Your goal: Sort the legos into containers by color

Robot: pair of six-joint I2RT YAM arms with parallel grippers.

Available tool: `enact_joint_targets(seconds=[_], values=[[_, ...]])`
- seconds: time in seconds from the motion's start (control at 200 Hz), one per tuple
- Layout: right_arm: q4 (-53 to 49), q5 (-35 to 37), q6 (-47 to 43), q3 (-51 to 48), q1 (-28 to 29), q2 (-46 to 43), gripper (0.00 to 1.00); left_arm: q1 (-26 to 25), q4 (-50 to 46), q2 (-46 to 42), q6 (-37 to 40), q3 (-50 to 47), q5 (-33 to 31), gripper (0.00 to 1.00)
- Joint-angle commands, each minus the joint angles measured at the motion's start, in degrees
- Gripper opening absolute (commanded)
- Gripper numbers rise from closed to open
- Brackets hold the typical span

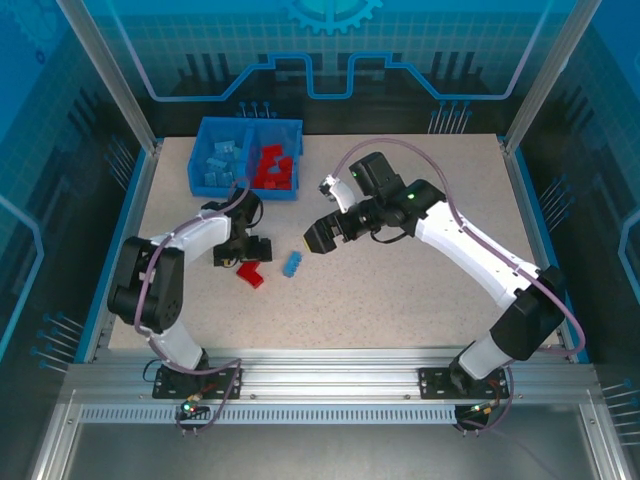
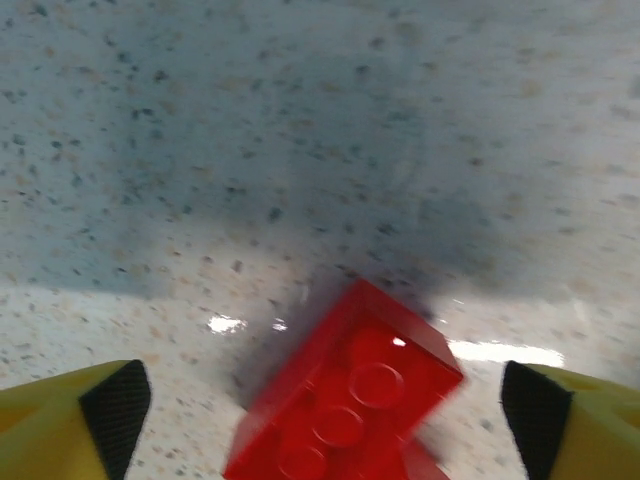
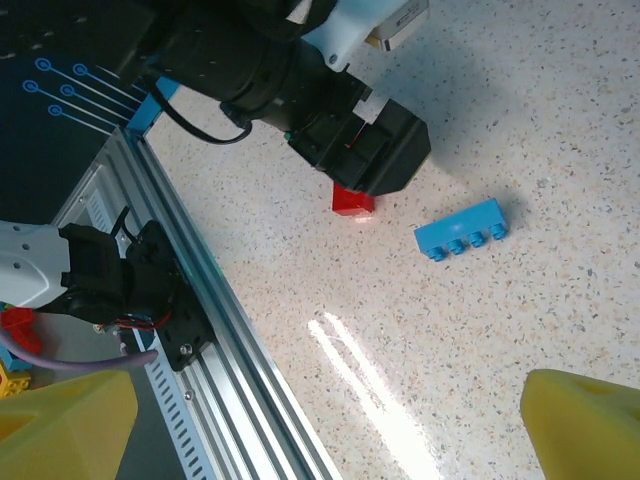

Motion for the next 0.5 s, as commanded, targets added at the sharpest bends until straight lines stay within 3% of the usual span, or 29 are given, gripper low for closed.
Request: enact_joint_targets(seconds=[0.0,0.315,0.495], values=[[1.0,-0.3,0.5,0.2,-0.3,-2.9,1.00,-0.1,-0.7,2.2,-1.0,1.0,-1.0,0.86],[2.6,-0.5,2.4,1.8,-0.4,0.6,1.00,-0.1,2.5,1.9,-3.5,-2.0,2.9,0.45],[2.9,0.8,3.9,1.7,-0.4,0.9,1.00,-0.1,2.6,-2.3,-5.0,-1.3,-0.1,0.33]])
